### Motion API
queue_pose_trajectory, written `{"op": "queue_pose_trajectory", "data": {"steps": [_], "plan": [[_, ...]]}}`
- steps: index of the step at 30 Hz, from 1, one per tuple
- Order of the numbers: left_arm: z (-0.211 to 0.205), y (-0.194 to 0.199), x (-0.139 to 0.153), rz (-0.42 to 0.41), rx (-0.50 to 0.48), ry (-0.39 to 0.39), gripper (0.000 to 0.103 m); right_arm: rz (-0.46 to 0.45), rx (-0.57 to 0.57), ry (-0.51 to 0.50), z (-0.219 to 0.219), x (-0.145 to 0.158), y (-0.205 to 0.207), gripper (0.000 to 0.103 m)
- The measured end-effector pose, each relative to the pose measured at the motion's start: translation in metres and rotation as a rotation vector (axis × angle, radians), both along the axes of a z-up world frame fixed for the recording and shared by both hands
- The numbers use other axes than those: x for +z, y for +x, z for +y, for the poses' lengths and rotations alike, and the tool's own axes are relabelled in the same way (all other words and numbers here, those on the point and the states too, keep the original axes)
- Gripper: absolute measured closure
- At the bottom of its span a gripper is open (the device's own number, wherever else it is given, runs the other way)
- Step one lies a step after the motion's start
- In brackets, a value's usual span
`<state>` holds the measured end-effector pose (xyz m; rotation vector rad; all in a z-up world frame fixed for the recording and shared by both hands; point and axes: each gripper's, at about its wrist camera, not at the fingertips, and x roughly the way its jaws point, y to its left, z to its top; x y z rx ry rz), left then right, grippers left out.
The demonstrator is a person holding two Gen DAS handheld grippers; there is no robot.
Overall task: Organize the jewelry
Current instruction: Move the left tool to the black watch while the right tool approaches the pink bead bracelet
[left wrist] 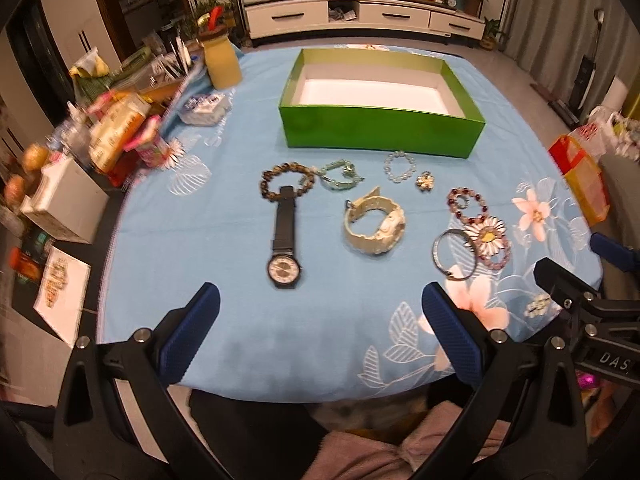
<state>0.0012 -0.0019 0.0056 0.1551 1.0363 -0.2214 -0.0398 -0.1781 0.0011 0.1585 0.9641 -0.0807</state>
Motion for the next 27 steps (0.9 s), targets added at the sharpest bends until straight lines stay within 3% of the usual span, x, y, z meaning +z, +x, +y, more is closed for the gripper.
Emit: {"op": "queue_pose_trajectory", "data": {"steps": [4, 6, 9, 11, 14, 16, 19, 22, 27], "plan": [[0.018, 0.013, -0.012, 0.043, 0.062, -0.077, 0.002, -0.141, -0.008, 0.002, -0.015, 0.011, -0.011, 0.001], [0.029, 0.021, -0.02, 0.096, 0.072, -0.165, 0.002, -0.235, -0.001, -0.015, -0.022, 0.017, -0.018, 0.001], [0.043, 0.028, -0.027, 0.1, 0.091, -0.274, 0.002, -0.342, 0.049, -0.009, -0.029, 0.019, -0.025, 0.001], [0.052, 0.032, -0.032, 0.093, 0.095, -0.365, 0.002, -0.367, 0.084, 0.0, -0.034, 0.014, -0.026, 0.001], [0.064, 0.034, -0.04, 0.073, 0.094, -0.474, 0.002, -0.325, 0.112, 0.009, -0.038, -0.003, -0.022, 0.001], [0.066, 0.032, -0.043, 0.025, 0.086, -0.482, 0.002, -0.278, 0.109, 0.03, -0.043, -0.017, -0.019, 0.001], [0.059, 0.027, -0.05, -0.016, 0.027, -0.425, 0.002, -0.221, 0.106, 0.04, -0.047, -0.038, -0.016, 0.001], [0.048, 0.025, -0.065, 0.02, -0.019, -0.358, 0.002, -0.163, 0.113, 0.054, -0.049, -0.058, -0.014, 0.002], [0.044, 0.032, -0.091, 0.09, -0.005, -0.352, 0.002, -0.094, 0.123, 0.071, -0.045, -0.082, -0.008, 0.018]]}}
